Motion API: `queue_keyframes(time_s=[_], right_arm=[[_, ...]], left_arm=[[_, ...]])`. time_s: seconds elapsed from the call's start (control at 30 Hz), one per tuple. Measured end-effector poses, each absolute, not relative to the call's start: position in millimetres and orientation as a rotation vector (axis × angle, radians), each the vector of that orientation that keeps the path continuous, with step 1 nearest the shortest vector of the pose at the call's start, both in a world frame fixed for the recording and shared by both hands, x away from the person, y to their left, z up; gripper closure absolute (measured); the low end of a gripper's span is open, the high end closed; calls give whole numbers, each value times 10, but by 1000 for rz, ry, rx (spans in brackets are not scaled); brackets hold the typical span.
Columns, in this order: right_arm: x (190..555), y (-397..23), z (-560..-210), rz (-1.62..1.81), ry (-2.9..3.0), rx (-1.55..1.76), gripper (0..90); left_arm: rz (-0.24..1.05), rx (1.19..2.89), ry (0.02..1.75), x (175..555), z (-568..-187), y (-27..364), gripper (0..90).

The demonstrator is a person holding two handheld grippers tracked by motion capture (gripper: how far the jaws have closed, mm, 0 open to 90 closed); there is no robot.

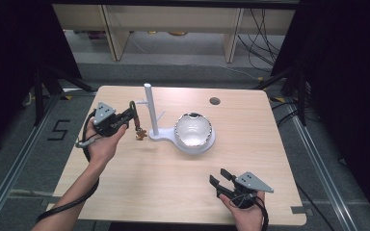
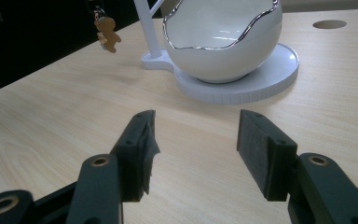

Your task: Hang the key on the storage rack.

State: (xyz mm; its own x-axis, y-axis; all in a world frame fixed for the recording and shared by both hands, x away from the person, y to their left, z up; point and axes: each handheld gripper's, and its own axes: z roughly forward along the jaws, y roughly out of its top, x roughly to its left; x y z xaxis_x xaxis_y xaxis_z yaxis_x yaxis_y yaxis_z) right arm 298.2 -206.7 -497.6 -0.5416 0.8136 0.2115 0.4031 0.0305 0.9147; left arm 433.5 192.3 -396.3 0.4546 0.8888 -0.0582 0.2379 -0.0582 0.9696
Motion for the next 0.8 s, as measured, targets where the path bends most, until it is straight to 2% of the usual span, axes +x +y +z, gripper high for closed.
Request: queue_keyframes(time_s=[0.8], right_arm=[[2989,-2076,-4988,1521,1952,1239,473]], left_arm=[[764,1618,992,4415,-3919,1720,830]])
